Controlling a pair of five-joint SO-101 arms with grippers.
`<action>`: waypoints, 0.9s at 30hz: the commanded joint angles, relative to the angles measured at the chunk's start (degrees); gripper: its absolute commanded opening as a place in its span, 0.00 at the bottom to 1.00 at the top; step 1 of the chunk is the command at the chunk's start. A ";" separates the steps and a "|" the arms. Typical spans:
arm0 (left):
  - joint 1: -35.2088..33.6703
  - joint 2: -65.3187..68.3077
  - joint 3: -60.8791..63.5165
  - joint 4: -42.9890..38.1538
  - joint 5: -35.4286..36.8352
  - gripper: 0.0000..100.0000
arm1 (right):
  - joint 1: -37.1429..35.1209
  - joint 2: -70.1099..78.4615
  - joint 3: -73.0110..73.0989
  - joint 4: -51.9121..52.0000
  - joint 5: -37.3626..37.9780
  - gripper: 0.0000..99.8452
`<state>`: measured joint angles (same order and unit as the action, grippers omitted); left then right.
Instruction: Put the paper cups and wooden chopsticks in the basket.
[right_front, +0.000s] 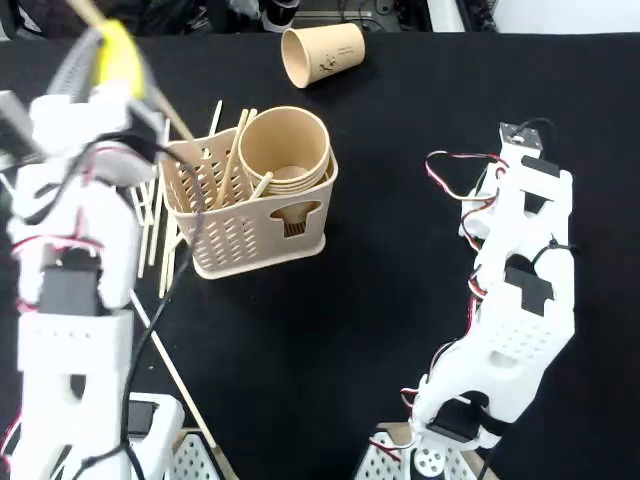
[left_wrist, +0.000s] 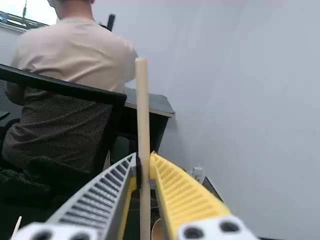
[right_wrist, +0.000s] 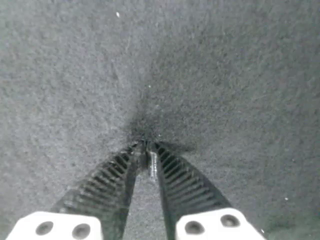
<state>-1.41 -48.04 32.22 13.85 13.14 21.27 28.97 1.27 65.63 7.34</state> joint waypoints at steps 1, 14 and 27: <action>2.86 2.46 2.51 -3.60 -3.08 0.03 | -0.35 -1.27 0.40 -0.18 0.26 0.01; 2.42 3.08 3.38 17.14 -6.24 0.20 | -0.35 -1.27 0.40 -0.35 0.26 0.01; -23.43 29.98 -30.11 73.41 -14.15 0.20 | -0.53 -1.27 0.40 -0.35 0.35 0.01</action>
<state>-21.01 -25.71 6.90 80.04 4.88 21.27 28.97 1.27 65.63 7.34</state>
